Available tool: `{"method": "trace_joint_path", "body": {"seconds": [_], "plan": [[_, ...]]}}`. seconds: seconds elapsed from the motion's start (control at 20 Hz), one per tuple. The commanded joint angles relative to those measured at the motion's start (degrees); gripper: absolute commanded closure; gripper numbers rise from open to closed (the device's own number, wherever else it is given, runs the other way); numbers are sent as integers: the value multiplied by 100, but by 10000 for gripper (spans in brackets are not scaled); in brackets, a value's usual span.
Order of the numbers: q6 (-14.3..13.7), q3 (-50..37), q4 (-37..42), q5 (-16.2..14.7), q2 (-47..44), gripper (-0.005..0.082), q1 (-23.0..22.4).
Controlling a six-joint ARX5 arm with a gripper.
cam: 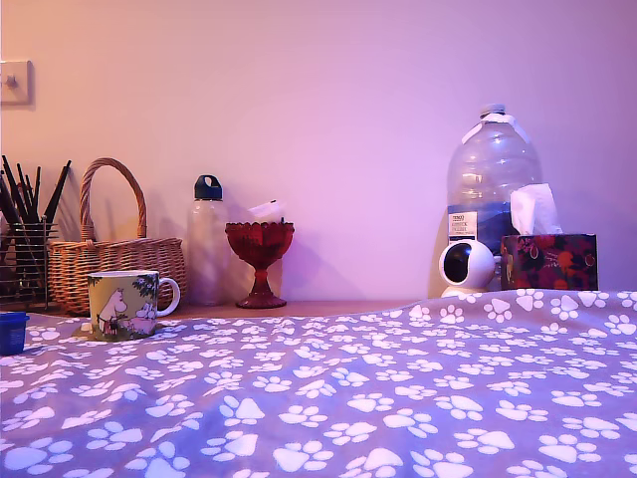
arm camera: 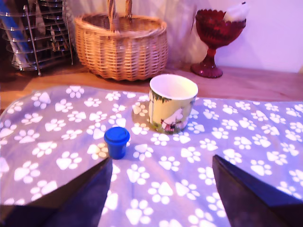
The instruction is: Pick the coffee capsule and then drop it inside the coffee cup in front of you
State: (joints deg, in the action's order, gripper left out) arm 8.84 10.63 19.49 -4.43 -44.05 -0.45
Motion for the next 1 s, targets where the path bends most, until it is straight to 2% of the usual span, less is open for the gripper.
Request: {"method": "trace_joint_path", "body": {"seconds": [0.0,0.1,0.3,0.4,0.75,0.95], "plan": [[-186,0,345,0,-295,155,-9],[-210,0,704,13,-638,156,-9],[-549,-2,1270,55,-1309,156,-2],[-586,-2,1624,35,-1692,156,70],[-590,-2,2769,-514,-3032,156,839],[-656,-2,3056,-520,-3427,156,951]]}}
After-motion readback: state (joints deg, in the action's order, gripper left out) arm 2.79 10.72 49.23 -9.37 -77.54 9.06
